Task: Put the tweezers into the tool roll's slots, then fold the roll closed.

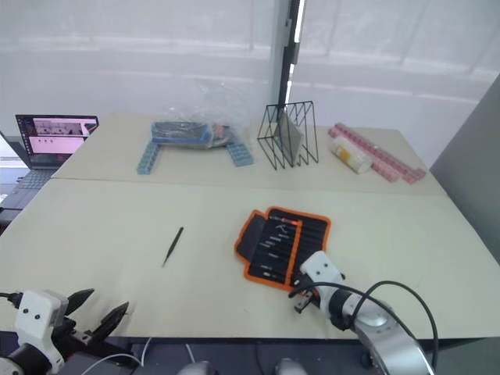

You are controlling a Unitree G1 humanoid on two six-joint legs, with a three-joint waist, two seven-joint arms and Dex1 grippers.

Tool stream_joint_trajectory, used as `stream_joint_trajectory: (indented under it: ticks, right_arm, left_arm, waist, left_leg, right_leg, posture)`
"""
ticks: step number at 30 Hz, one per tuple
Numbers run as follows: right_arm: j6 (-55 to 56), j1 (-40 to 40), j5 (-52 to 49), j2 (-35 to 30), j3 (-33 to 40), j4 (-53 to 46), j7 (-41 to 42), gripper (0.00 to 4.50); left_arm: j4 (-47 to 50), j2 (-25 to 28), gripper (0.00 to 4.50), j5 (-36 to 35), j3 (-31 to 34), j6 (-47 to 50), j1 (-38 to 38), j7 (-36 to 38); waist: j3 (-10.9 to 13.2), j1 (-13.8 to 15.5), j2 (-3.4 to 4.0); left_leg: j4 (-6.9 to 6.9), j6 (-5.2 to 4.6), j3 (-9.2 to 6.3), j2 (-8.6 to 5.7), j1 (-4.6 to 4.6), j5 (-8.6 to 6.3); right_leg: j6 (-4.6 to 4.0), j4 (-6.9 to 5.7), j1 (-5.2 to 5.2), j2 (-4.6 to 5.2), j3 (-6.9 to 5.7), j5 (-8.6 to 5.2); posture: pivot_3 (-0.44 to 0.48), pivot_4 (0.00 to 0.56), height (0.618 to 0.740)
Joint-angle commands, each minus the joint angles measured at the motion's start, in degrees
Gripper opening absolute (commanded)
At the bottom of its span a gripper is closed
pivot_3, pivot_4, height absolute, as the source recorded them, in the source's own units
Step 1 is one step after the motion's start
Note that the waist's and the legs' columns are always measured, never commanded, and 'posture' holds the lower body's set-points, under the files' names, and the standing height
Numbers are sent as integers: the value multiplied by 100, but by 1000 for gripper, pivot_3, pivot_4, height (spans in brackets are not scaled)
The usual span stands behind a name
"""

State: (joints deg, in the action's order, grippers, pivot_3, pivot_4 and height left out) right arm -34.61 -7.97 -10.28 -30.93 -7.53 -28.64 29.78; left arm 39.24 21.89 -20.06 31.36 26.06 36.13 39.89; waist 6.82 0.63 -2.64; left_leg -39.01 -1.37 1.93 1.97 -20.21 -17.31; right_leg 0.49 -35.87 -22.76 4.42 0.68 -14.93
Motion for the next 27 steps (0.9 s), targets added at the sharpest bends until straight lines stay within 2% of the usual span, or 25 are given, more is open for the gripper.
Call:
stream_joint_trajectory:
  ticks: [1, 4, 12, 20, 23, 27]
  right_arm:
    - [-185, -231, 103, -24, -179, 396, -5, 0]
    - [-188, -204, 103, 2, -179, 418, -25, 0]
    - [-240, -112, 111, 76, -167, 425, -85, 0]
    - [-279, -103, 97, 96, -135, 379, -155, 0]
    - [-295, -123, 82, 98, -128, 339, -181, 0]
    - [-312, -128, 76, 108, -151, 309, -210, 0]
  left_arm:
    - [-63, 124, 4464, 147, -277, 39, -287, -306]
    - [-222, 158, 4464, 198, -534, 426, -836, -737]
    - [-680, 203, 4464, 570, -1729, 1327, -2187, -1563]
    - [-1233, 22, 4464, 791, -2230, 1998, -2961, -2186]
    - [-1337, -91, 3637, 808, -2391, 2014, -3114, -2283]
    - [-1562, -157, 2318, 859, -2573, 1954, -3346, -2305]
  waist:
    - [0, 3, 0]
    - [0, 7, 0]
    - [0, -25, 0]
    - [-1, -4, 25]
    - [-5, 5, 37]
    - [-14, 22, 54]
  left_leg:
    - [0, 0, 0, 0, 0, 0]
    - [0, 0, 0, 0, 0, 0]
    - [4, 0, 2, -2, -4, 0]
    - [15, 0, -8, 0, 2, 1]
    - [15, 0, -9, 0, 3, 1]
    - [14, 1, -10, -1, 3, 1]
  right_leg:
    - [0, -1, -1, 0, 0, 0]
    - [1, -1, -2, -3, -2, 1]
    - [38, -7, 15, -7, -2, 25]
    - [35, -10, 14, 5, 7, 26]
    - [35, -10, 19, 10, 10, 26]
    - [35, -8, 19, 17, 9, 26]
  posture:
    - [0, 150, 725]
    - [0, 150, 725]
    - [0, 150, 725]
    - [0, 150, 725]
    - [0, 150, 725]
    - [0, 150, 725]
